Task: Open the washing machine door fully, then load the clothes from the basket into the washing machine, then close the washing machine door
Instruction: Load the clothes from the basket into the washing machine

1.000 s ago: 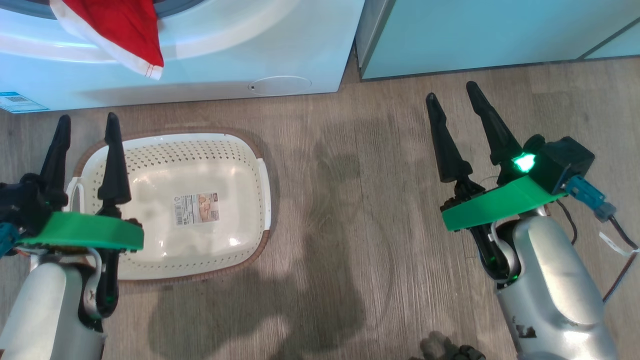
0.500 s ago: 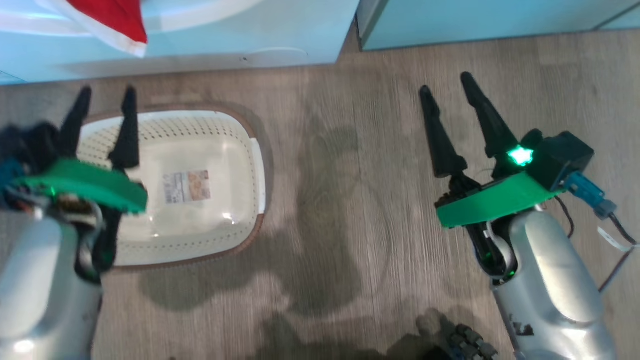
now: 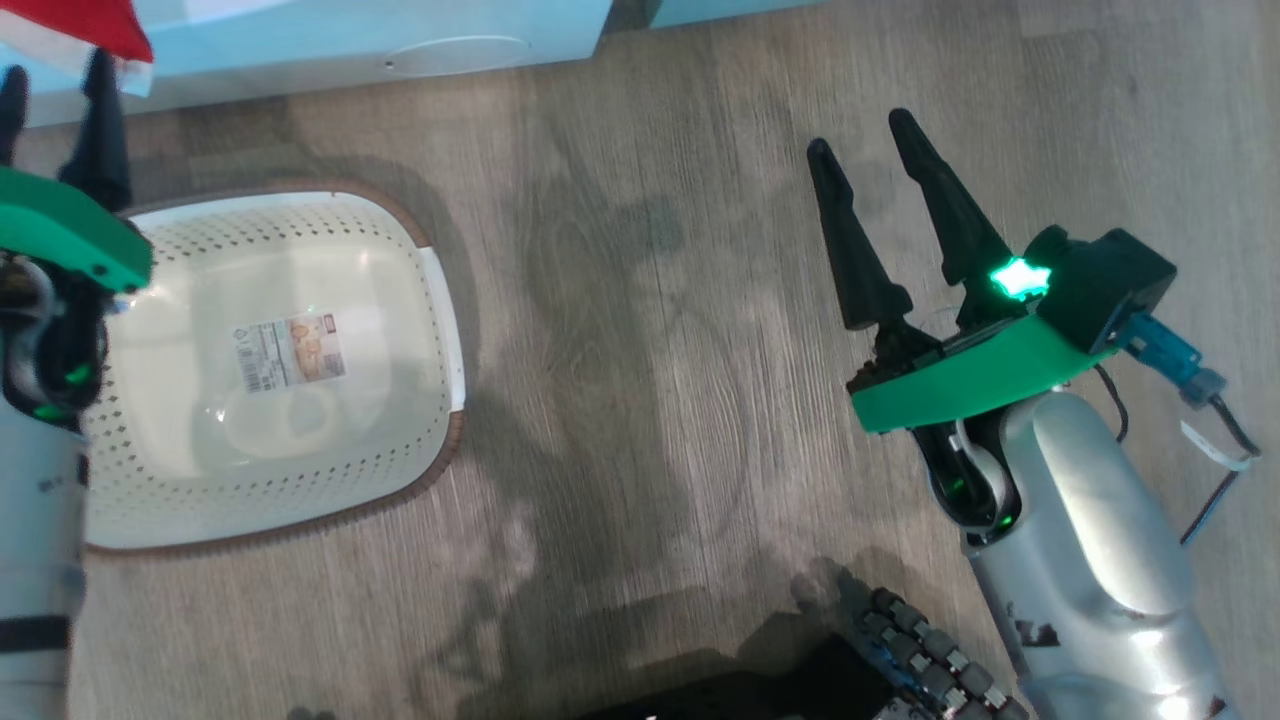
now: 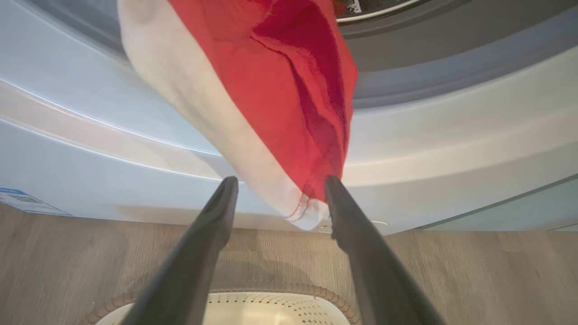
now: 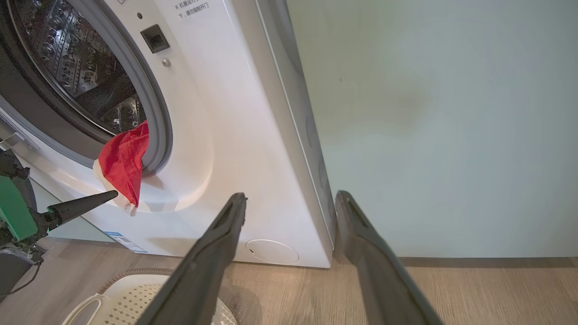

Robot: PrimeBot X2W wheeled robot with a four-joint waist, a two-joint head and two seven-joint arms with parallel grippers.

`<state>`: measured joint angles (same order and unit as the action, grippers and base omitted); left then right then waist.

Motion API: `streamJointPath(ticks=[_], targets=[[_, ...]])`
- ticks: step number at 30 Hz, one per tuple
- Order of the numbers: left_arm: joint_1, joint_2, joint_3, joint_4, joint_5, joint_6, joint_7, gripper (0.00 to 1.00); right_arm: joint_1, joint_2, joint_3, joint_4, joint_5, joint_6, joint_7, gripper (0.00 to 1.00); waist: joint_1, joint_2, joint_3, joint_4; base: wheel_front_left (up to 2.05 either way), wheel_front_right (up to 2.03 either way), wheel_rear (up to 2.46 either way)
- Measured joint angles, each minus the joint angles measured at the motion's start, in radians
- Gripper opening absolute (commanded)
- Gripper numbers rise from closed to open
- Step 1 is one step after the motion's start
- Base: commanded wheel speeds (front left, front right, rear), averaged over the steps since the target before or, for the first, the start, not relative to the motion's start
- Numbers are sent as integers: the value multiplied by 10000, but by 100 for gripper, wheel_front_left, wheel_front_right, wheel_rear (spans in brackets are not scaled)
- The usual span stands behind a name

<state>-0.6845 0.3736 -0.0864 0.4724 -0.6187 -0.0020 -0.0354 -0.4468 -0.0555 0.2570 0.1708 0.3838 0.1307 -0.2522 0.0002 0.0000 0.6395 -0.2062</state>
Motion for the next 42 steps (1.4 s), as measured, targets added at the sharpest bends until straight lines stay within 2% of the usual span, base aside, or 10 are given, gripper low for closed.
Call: streamJointPath(ticks=[10,11,12,13,20,25,33,42], targets=[[-1187,414,132,1331,-123,-646,-198,100,-305,0,96,-92,146,0,-2,100,-1,0,236,-241,0,0,0],[-1256,449,73,1411,-121,-738,-198,55,-315,0,104,-92,150,0,-2,100,-2,0,237,-256,0,0,0],[-1327,454,21,1482,-121,-755,-205,15,-317,0,105,-92,153,0,-2,100,-2,0,234,-272,0,0,0],[-1368,454,-46,1559,-121,-775,-213,0,-316,0,107,-90,174,0,-2,100,-1,0,223,-283,0,0,0],[-1406,623,-368,1756,146,-752,-215,0,-317,0,81,-90,222,0,-4,100,-2,0,165,-289,0,0,0],[-1622,890,-623,907,500,-614,98,0,-312,0,27,-117,290,0,-4,100,-2,0,100,-187,0,0,0],[-3088,2013,-761,-474,882,-466,1544,0,-350,-2,368,-416,527,0,-4,100,-2,0,359,-459,0,0,0],[-5170,3039,-884,2,1429,-447,2765,0,-633,0,692,-915,1043,0,-4,100,-1,0,1094,-1397,0,0,0]])
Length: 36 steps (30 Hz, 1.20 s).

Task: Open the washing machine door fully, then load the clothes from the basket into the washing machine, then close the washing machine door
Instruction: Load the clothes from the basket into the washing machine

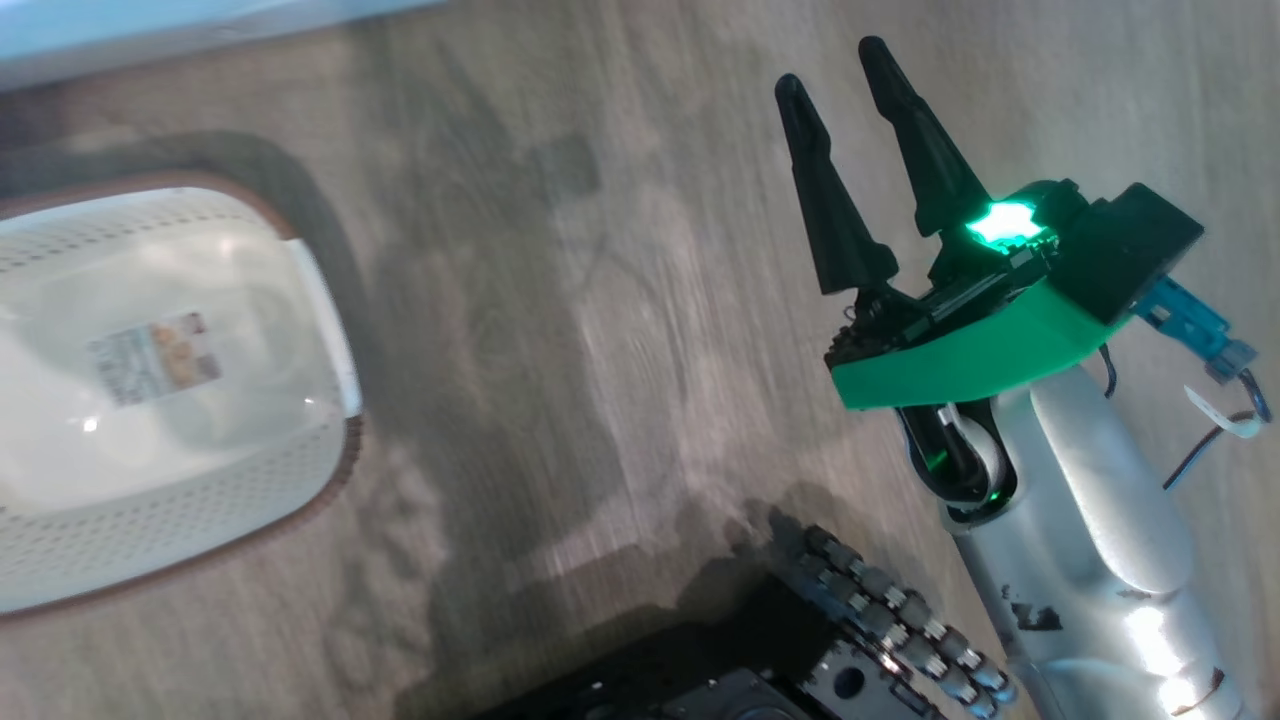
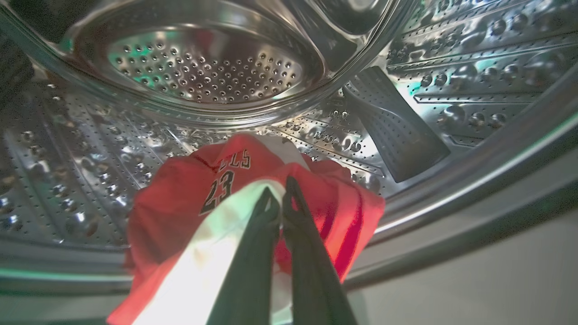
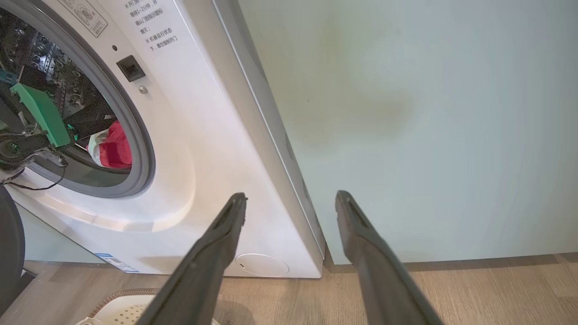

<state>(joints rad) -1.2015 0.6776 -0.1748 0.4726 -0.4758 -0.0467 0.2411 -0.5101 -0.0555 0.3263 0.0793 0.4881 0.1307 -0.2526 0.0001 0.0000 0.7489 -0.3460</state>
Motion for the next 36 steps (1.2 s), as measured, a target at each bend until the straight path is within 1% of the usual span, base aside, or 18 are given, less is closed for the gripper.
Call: streamJointPath(ticks=[4,6,10,15,16,19,22,25,29,32,34,36], targets=[[-791,293,-127,431,385,75,27,0,-2,4,148,-165,173,0,0,100,0,0,362,-410,0,0,0],[-1180,539,-151,629,646,132,-174,0,-5,4,278,-263,268,0,0,100,0,0,526,-617,0,0,0],[-2107,989,-180,895,1139,161,-763,0,-85,10,408,-462,360,0,0,100,0,0,858,-1003,0,0,0],[-3299,1237,-349,1168,1762,171,-1597,0,-155,17,587,-667,458,0,0,100,1,0,1262,-1390,0,0,0],[-3484,1287,-401,1216,1900,234,-1756,0,-155,23,644,-702,491,0,0,100,1,0,1325,-1464,0,0,0],[-3868,1308,-428,1384,1964,330,-2034,0,-154,29,706,-800,516,0,0,100,0,0,1443,-1604,0,0,0],[-4302,1266,-548,1684,2178,336,-2355,0,-148,29,688,-892,514,0,0,100,0,0,1598,-1690,0,0,0],[-4438,1183,-698,2280,2228,307,-2311,0,-126,31,644,-991,495,0,0,100,-1,0,1687,-1660,0,0,0],[-4438,1045,-907,3016,2201,59,-1994,0,-121,35,602,-1085,479,0,0,100,0,0,1779,-1582,0,0,0],[-4556,1047,-1103,3294,2207,-52,-1969,0,-119,35,583,-1099,445,0,0,100,0,0,1823,-1550,0,0,0],[-4730,1045,-1212,3475,2220,-221,-1877,0,-119,36,583,-1101,405,0,-2,100,0,0,1836,-1537,0,0,0],[-4904,1035,-1214,3632,2215,-224,-1781,0,-119,35,571,-1106,405,0,-2,100,-1,0,1847,-1526,0,0,0]])
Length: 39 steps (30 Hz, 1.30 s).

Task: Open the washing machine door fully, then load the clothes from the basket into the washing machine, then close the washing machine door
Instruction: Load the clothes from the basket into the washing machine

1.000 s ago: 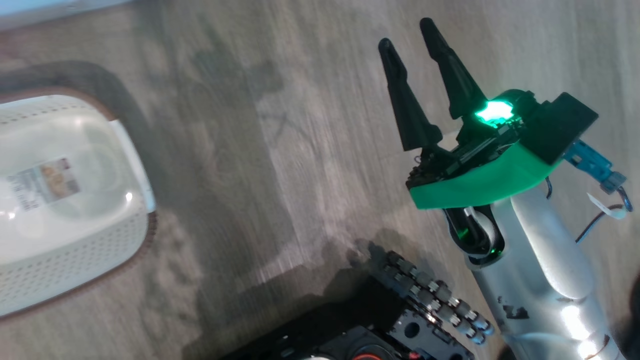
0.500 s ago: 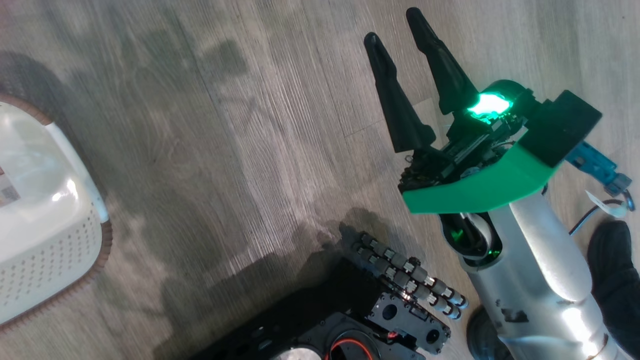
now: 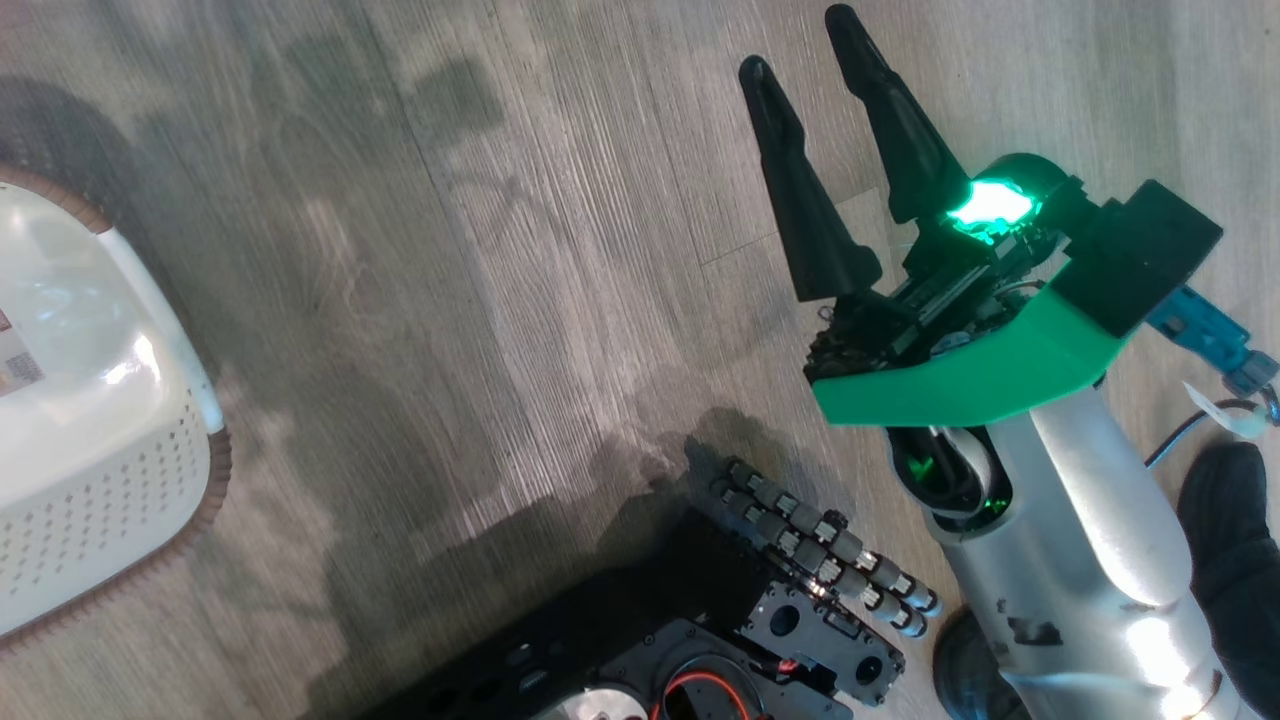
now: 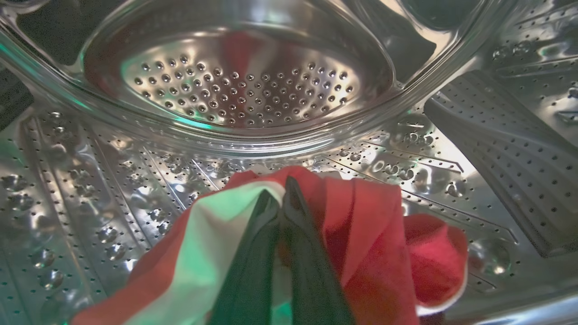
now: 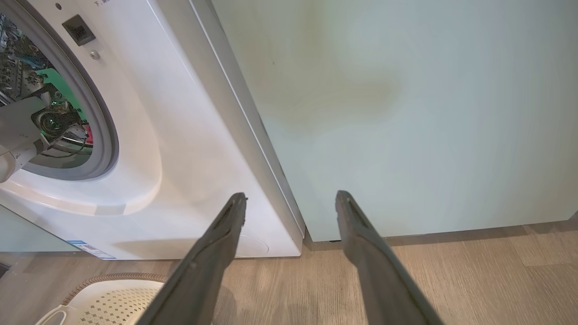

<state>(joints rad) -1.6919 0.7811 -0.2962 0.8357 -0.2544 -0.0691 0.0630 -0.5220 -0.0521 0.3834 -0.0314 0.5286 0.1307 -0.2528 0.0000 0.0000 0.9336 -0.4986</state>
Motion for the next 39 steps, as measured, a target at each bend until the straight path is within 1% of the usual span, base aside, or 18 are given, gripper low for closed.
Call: streamJointPath(ticks=[1,2,3,4,10,12,16,19,24,31,35,39], targets=[[-92,0,-2,94,-4,-59,63,0,0,2,-2,0,0,0,0,100,0,0,1,7,0,0,0],[-139,2,2,169,-31,-88,67,25,0,2,0,2,2,0,2,100,0,0,0,10,0,0,0],[-161,2,0,251,-67,-134,136,58,-1,2,0,2,2,0,2,100,0,0,-8,16,0,0,0],[-162,0,2,303,-142,-169,171,100,-1,2,2,2,2,0,2,100,0,0,-15,22,0,0,0],[-157,-36,38,575,-552,-324,426,100,-16,2,27,6,4,0,2,100,0,0,-64,60,0,0,0],[-111,-209,59,606,-840,-337,410,100,-18,2,-6,23,-10,0,2,100,0,0,-105,182,0,0,0],[188,-355,58,591,-993,-345,236,100,-25,2,-73,44,-119,0,0,100,0,0,-220,350,0,0,0],[479,-598,77,541,-1185,-328,140,100,-25,0,-198,98,-192,0,0,100,0,0,-330,517,0,0,0],[1338,-966,104,69,-1467,-226,-336,100,-24,0,-272,196,-420,0,0,100,0,0,-615,816,0,0,0],[2942,-1187,362,-1131,-1923,128,-917,100,-13,-2,-497,332,-780,0,0,100,0,0,-1094,1302,0,0,0],[4013,-1279,518,-2220,-2232,558,-1160,100,-1,-4,-614,418,-936,0,0,100,0,0,-1378,1577,0,0,0],[5457,-1486,825,-3664,-2646,972,-1513,100,14,-6,-761,573,-1137,0,0,100,0,0,-1692,1864,0,0,0]])
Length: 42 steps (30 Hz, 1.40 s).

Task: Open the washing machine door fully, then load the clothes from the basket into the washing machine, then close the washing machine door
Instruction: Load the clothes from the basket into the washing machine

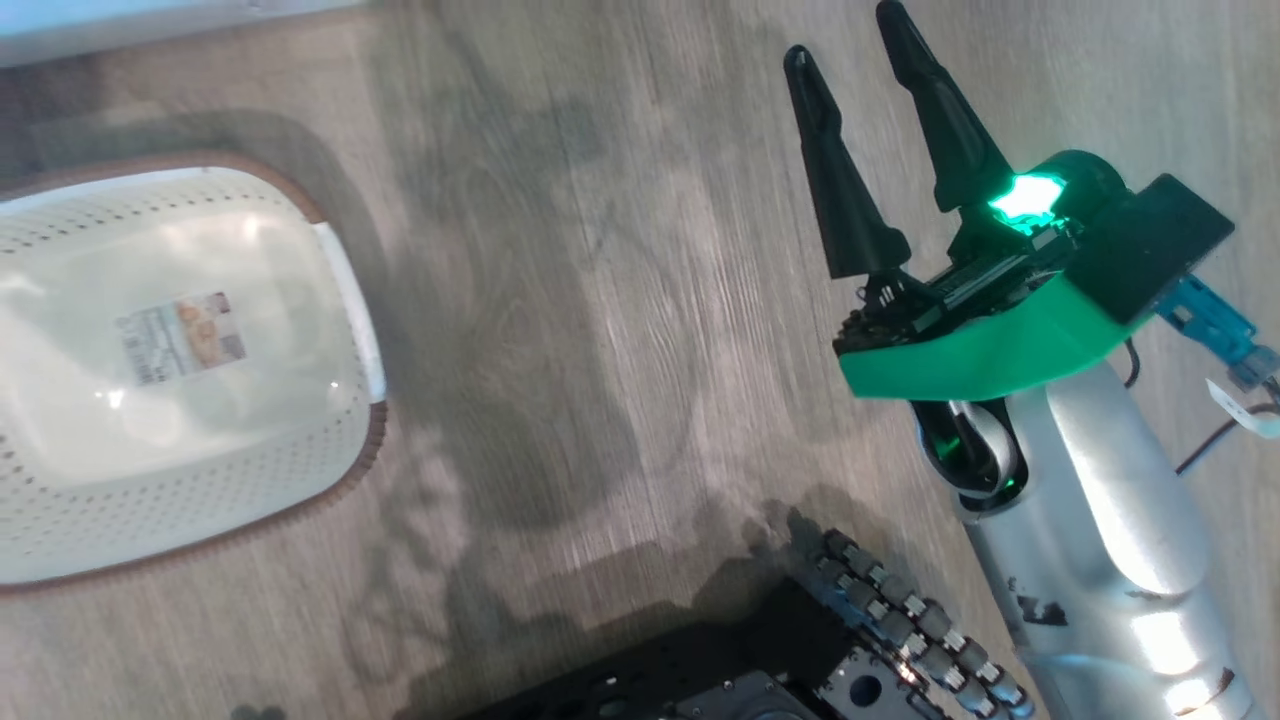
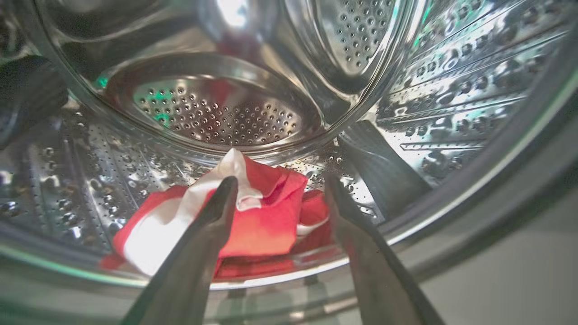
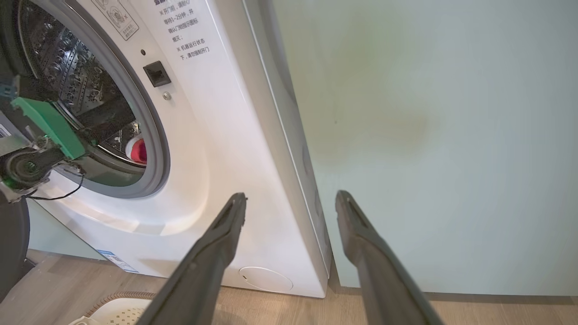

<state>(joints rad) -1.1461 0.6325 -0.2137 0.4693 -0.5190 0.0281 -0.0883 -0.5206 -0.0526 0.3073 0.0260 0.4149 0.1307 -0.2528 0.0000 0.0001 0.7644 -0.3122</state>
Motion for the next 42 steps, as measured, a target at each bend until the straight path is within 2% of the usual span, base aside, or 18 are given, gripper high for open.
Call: streamJointPath(ticks=[10,19,27,33,42], targets=[[3876,-648,500,-3423,-445,974,-1292,100,153,-15,-387,428,-516,0,-27,100,0,0,-880,762,0,0,0],[6192,-1329,876,-4780,-380,1202,-1618,100,463,-33,-838,849,-842,0,-27,100,0,0,-1751,1313,0,0,0],[7811,-2485,1684,-5568,393,1120,-1685,100,959,-157,-1302,1296,-986,0,-25,100,0,0,-2789,1791,0,0,0],[9169,-3404,2036,-5745,1083,727,-1685,100,1522,-199,-1603,1465,-988,0,-6,100,-1,0,-3705,2095,0,0,0],[10448,-4136,2011,-5473,1829,240,-1685,100,2754,-234,-2023,1319,-1120,0,408,100,-1,0,-5097,2488,0,0,0]])
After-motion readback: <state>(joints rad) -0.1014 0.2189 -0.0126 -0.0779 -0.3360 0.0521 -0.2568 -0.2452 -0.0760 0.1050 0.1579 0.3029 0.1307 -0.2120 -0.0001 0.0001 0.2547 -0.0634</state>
